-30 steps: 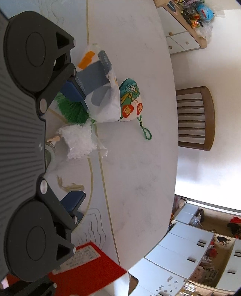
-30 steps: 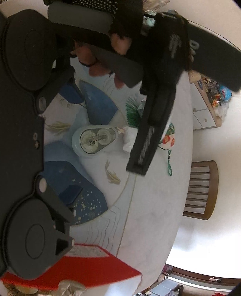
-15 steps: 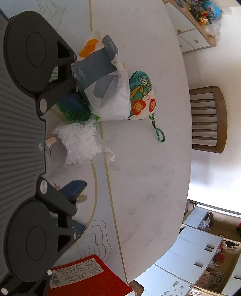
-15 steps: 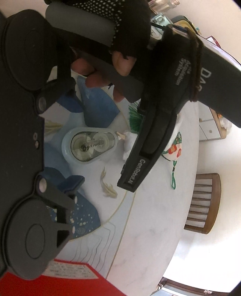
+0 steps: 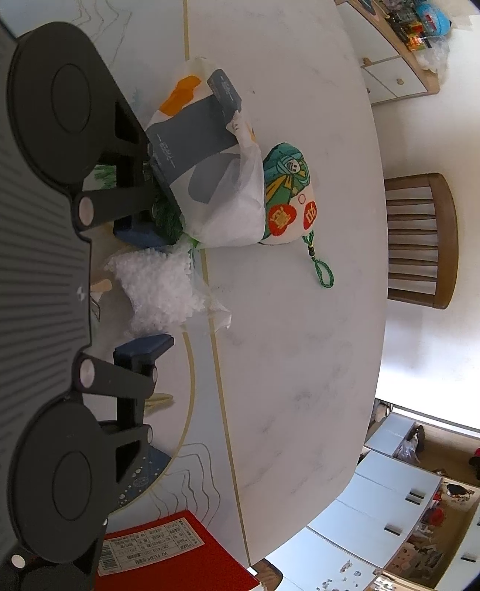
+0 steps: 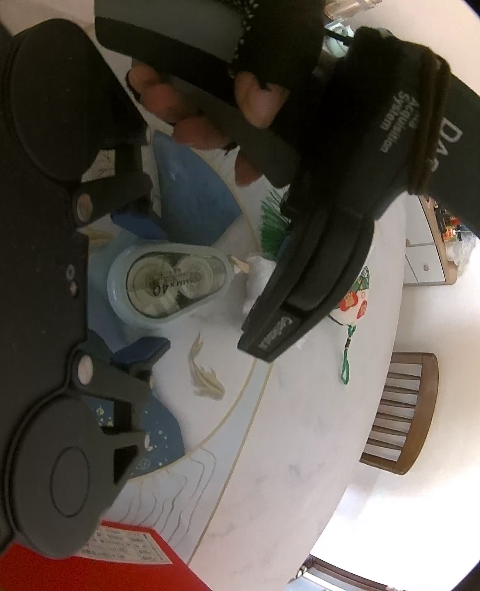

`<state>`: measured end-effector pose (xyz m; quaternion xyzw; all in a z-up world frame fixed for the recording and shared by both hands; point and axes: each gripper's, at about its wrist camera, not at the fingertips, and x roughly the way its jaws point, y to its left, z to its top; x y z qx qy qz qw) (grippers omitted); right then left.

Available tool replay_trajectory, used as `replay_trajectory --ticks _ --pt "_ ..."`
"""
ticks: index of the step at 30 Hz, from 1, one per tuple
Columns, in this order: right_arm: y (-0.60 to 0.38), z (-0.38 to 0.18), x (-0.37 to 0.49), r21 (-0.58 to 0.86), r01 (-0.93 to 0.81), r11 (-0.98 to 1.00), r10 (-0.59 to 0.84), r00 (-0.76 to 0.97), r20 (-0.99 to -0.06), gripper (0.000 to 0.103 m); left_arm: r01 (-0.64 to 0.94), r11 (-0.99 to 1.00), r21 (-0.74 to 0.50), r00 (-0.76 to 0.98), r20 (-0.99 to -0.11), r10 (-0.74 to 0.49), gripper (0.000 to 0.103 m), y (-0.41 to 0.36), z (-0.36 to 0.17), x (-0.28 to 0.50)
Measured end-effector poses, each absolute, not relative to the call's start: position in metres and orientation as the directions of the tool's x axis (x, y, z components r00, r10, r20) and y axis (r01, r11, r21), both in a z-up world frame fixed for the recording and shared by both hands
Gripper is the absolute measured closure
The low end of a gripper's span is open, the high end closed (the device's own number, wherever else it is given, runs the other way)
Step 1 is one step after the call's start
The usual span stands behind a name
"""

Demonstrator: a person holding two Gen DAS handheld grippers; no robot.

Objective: Organize objects
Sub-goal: 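Grasp the white duster with left tool while right tool grasps the tape dispenser, then carry the duster and tape dispenser in both tools over the shoebox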

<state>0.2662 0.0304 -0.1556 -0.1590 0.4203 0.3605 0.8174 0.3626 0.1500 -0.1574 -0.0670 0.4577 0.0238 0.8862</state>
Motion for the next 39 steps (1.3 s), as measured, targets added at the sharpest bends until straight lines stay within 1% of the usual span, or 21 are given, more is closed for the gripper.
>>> replay_trajectory --ticks 5,9,16,25,39 --pt "0.028 -0.155 0.265 0.044 -0.707 0.706 0.442 0.391 -0.807 0.053 -0.108 0.989 -0.1 0.576 -0.817 -0.02 0.065 0.151 -0.156 0.36" --pt "0.02 -0.153 0.262 0.053 -0.684 0.728 0.424 0.388 -0.818 0.053 -0.104 0.989 -0.1 0.577 -0.817 -0.022 0.066 0.152 -0.153 0.355" --pt "-0.003 -0.145 0.246 0.088 -0.653 0.752 0.417 0.367 -0.832 0.053 -0.075 0.992 -0.106 0.568 -0.822 -0.044 0.067 0.148 -0.144 0.337" --pt "-0.031 -0.124 0.222 0.121 -0.617 0.778 0.434 0.387 -0.813 0.053 -0.013 0.993 -0.12 0.582 -0.808 -0.09 0.067 0.136 -0.127 0.295" --pt "-0.088 -0.056 0.194 0.134 -0.541 0.831 0.442 0.494 -0.749 0.053 0.043 0.988 -0.15 0.633 -0.761 -0.143 0.067 0.118 -0.071 0.244"
